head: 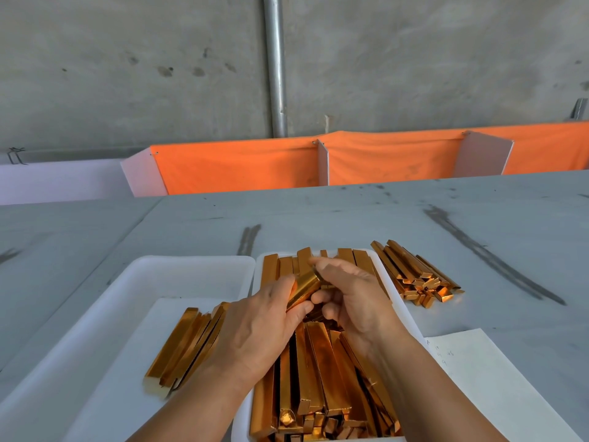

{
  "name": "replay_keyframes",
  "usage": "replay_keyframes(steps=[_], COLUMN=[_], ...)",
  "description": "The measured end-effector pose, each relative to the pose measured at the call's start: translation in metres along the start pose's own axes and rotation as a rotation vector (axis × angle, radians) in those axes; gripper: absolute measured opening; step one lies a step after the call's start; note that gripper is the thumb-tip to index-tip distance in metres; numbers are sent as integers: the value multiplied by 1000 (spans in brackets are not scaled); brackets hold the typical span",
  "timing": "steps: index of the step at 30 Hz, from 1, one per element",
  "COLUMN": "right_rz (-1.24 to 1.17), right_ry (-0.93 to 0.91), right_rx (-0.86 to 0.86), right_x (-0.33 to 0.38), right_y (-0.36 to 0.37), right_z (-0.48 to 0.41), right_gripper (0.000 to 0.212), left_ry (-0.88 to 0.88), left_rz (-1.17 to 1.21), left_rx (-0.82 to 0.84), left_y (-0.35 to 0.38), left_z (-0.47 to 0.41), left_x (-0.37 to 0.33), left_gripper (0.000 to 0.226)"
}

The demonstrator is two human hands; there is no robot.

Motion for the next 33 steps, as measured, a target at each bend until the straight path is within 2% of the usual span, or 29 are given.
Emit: replay_keyframes(steps=[7, 14, 26, 33], right_rz=[9, 19, 126, 74], right_ry=[-25, -29, -80, -43], right_rx=[-19, 1, -78, -77], right_x=[2, 5, 13, 10], right_y=[-2, -1, -7, -8], right_z=[-1, 0, 1, 1], right_gripper=[1, 11, 4, 4], left_ry=[11, -1, 10, 9], left_rz=[-22, -13, -48, -12], left_rx=[3, -10, -13, -12], left_y=[1, 0, -1, -1], left_z=[0, 1, 1, 1], left_x=[-2, 0, -2, -2], left_gripper=[66, 68, 73, 68])
Point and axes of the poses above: each hand's wrist, its own z-axis away from the middle knuckle, its own y-axis out of the palm, x = y × z, the point moved 10 cm from there along -z, towards the middle knuckle, and after that the axes turned 3 degrees about -x, right-handed, at the moved point
